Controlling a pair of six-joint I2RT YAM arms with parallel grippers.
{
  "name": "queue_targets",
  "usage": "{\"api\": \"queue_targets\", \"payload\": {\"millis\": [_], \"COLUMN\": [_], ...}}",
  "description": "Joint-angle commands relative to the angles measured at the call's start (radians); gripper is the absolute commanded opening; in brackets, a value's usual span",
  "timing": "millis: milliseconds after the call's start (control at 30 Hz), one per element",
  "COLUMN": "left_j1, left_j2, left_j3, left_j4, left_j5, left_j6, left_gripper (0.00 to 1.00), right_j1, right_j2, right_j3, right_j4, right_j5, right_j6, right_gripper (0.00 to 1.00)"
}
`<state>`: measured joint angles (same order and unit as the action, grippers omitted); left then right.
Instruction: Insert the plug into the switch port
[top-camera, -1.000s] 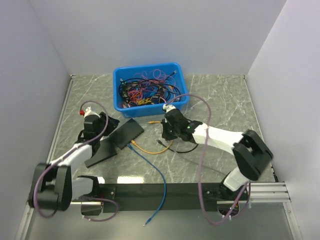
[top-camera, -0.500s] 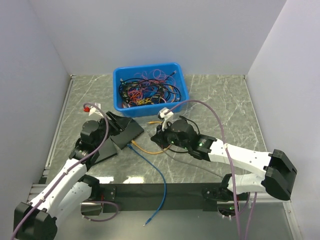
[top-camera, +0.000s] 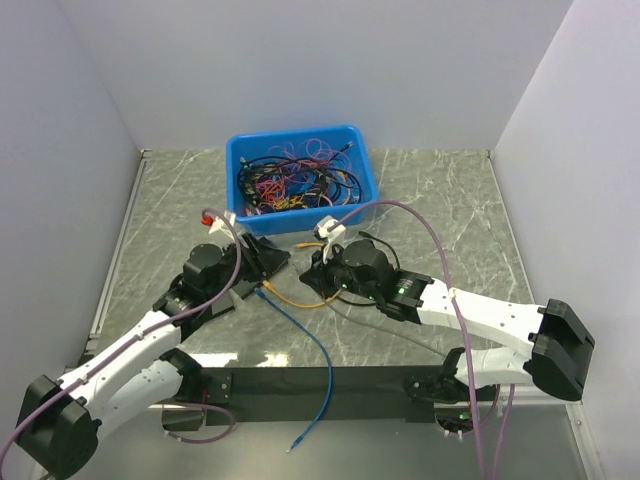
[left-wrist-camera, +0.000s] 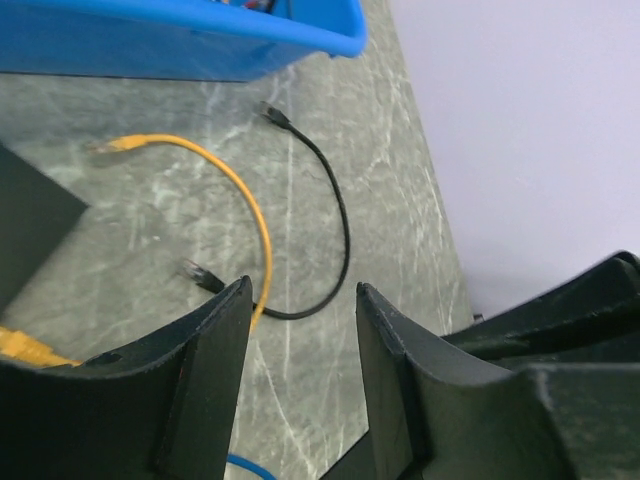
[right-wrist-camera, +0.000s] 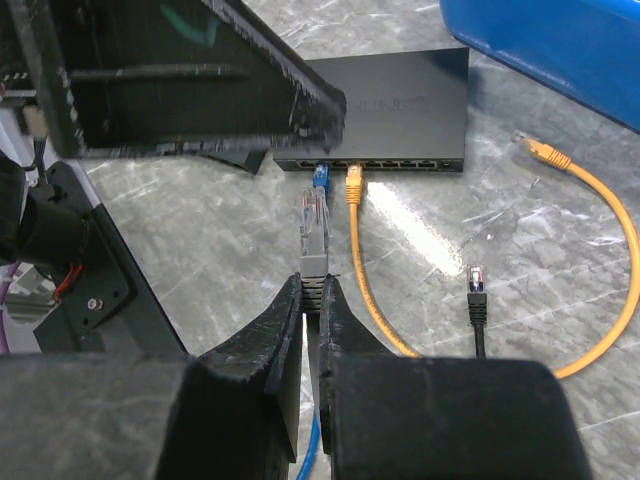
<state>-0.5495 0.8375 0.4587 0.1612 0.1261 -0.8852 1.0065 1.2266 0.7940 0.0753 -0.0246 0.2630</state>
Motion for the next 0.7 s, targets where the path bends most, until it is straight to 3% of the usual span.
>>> {"api": "queue_targets", "payload": {"millis": [0, 300, 667], "left_j1": [-0.038, -0.112, -0.135], "left_j2": [0.017, 0.035, 0.071], "left_j3": [0.049, 0.058, 0.060], "left_j4": [0.078, 0.100, 0.112], "left_j5": [-0.011, -0.059, -0.069], "left_j6": [0.015, 0.032, 0.034], "left_gripper": [0.52, 0.54, 0.41], "right_j1": [0.009, 0.012, 0.014], "right_j2": [0.001, 0.043, 0.036], "right_j3": [0.036, 0.059, 0.057], "right_j4": [0.037, 0.024, 0.032], "right_j5": [0.014, 0.015, 0.051], "right_j6": [-0.018, -0.015, -0.010], "right_gripper": [0.00, 0.00, 0.00]}}
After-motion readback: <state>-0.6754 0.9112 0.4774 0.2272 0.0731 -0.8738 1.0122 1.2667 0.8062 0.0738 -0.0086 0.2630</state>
